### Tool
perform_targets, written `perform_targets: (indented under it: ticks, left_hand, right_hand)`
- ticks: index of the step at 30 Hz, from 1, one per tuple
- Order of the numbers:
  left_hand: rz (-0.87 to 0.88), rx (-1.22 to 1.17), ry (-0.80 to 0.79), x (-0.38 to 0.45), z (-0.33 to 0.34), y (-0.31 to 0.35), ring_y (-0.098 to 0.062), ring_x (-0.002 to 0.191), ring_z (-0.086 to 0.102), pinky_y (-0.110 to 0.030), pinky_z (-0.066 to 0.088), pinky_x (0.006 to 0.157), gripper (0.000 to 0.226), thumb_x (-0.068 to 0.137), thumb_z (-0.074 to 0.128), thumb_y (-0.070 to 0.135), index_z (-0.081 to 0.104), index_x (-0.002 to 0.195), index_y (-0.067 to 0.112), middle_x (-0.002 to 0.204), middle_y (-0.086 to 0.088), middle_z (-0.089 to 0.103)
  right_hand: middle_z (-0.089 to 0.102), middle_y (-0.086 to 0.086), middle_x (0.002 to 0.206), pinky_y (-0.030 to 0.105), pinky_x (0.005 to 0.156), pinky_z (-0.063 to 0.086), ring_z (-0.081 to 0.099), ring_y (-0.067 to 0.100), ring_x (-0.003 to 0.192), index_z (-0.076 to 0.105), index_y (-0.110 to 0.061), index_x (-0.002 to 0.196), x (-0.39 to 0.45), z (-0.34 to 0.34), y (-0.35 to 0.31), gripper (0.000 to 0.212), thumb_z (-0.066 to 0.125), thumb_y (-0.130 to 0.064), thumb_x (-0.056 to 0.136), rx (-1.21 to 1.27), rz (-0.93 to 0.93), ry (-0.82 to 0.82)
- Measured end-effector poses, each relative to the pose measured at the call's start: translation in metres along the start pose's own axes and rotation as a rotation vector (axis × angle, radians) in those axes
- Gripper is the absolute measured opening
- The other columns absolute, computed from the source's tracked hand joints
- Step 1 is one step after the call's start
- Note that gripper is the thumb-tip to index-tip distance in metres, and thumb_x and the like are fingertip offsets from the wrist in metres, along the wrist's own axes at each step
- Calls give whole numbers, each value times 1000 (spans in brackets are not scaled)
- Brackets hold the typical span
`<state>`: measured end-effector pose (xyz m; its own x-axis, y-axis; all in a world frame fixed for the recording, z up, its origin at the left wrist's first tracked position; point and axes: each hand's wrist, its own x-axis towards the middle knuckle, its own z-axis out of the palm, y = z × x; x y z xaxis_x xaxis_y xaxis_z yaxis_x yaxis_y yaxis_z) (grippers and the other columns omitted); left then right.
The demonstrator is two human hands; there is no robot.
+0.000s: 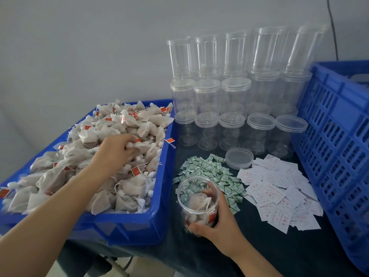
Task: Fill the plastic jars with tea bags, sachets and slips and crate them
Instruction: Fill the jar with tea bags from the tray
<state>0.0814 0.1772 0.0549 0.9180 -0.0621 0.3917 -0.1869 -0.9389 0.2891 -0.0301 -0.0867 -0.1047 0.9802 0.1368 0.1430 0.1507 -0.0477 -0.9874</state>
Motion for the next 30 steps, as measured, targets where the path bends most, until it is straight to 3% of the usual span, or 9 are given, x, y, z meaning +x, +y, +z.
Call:
perform_targets:
  ticks: [6, 11, 17, 21, 30]
  left_hand:
    - [36, -32, 10, 1, -17, 14, -14, 76, 55, -25, 41, 69, 19, 79, 75, 22, 70, 96, 15, 79, 4, 59]
    - [101, 2, -1, -2, -27, 32, -14, 78, 55, -27, 43, 71, 23, 78, 75, 28, 70, 97, 15, 82, 2, 62]
    - [212, 19, 20, -8, -39, 60, 4, 63, 46, -7, 32, 59, 20, 81, 72, 28, 73, 96, 14, 67, 20, 50]
    - [282, -15, 8, -14, -45, 80, 7, 65, 48, 3, 32, 68, 14, 83, 71, 28, 73, 94, 20, 69, 19, 55]
    - [394, -192, -128, -36, -37, 121, 1, 82, 55, -10, 41, 73, 14, 82, 70, 28, 72, 95, 23, 79, 12, 67]
  right_hand:
    - [49, -28, 130, 22, 97, 51, 53, 5, 127, 31, -58, 138, 0, 0, 2, 105, 91, -42, 53, 0, 1, 4]
    - [49, -25, 133, 23, 98, 51, 53, 3, 127, 31, -59, 138, 0, 0, 1, 105, 91, -43, 54, -4, 4, -1]
    - [49, -24, 133, 18, 93, 51, 54, 3, 126, 31, -56, 139, 0, 0, 3, 105, 92, -41, 54, 17, 12, -4]
    - [48, -28, 131, 18, 95, 49, 52, 1, 127, 31, -57, 137, 1, 0, 5, 105, 92, -44, 52, 24, 18, 0]
    - [49, -30, 130, 16, 93, 48, 53, 0, 126, 32, -63, 134, 2, 0, 6, 102, 92, -46, 53, 22, 4, 5]
